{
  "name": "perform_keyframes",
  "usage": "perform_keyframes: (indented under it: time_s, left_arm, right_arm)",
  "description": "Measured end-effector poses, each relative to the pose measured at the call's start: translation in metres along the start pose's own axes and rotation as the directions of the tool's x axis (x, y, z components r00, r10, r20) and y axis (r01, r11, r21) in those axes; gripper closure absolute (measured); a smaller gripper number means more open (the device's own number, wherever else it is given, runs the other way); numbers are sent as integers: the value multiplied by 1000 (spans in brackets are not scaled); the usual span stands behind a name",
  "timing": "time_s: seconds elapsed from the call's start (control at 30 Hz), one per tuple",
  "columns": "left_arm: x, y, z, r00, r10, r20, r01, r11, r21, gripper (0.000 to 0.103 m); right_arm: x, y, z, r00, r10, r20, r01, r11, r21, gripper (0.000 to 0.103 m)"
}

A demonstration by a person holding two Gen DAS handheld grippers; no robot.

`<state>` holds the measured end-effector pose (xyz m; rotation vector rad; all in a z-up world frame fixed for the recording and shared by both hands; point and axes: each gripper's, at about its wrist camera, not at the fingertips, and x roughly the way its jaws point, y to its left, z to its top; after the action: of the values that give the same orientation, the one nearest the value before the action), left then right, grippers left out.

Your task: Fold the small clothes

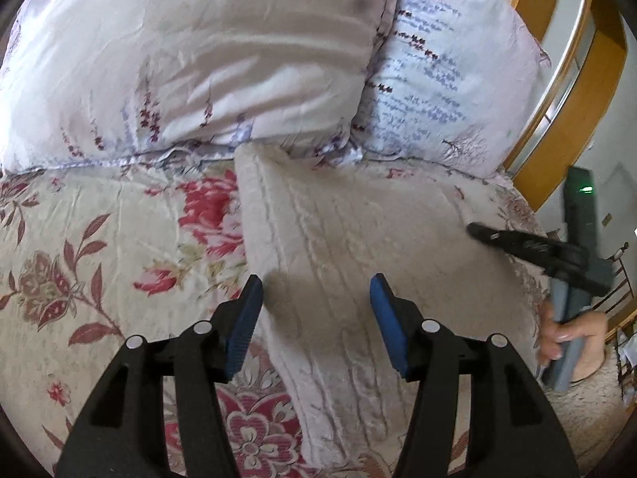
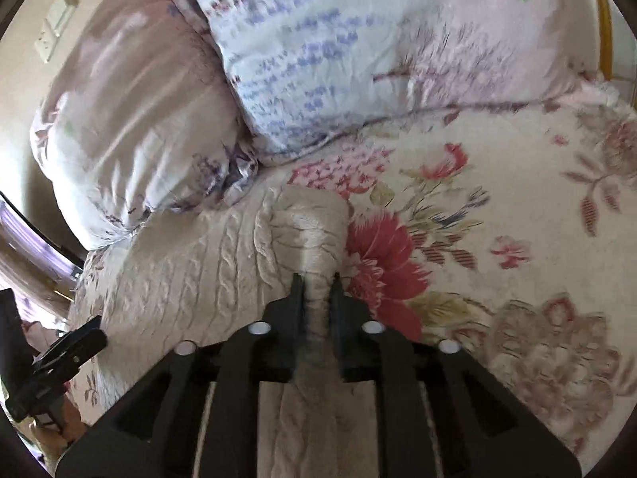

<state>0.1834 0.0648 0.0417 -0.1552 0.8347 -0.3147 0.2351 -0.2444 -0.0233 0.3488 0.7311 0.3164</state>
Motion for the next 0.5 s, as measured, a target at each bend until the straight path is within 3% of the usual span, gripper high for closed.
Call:
perform_keyframes:
  time_s: [0.03, 0.1, 0.23, 0.33, 0.37, 0.5]
  left_arm:
    - [-3, 1, -2, 1000, 0, 1, 0, 1000, -1, 45]
    - [-9, 1, -7, 1000, 15, 10, -15, 1000, 11, 44]
    - [-10, -2, -17, 999, 44, 6, -44, 998, 37, 41]
    - [-5, 0, -21, 999, 31, -11, -30, 999, 20, 40]
    - [-2, 1, -21, 1000, 24, -17, -24, 1000, 11, 38]
    - [9, 4, -23, 999, 31, -37, -31, 1000, 0, 34]
  right_arm:
    - [-8, 3, -2, 1000, -5, 20, 5, 1000, -16, 79]
    - [-30, 14, -13, 995, 64, 72, -58, 995, -79, 79]
    - [-50, 35, -38, 987, 152, 58, -139, 972, -189, 78]
    - [-37, 49, -54, 993, 119, 2, -115, 961, -252, 76]
    - [-33, 51, -57, 995, 98, -4, -95, 960, -264, 71]
    - [-12, 54, -68, 1000, 15, -22, -21, 953, -302, 71]
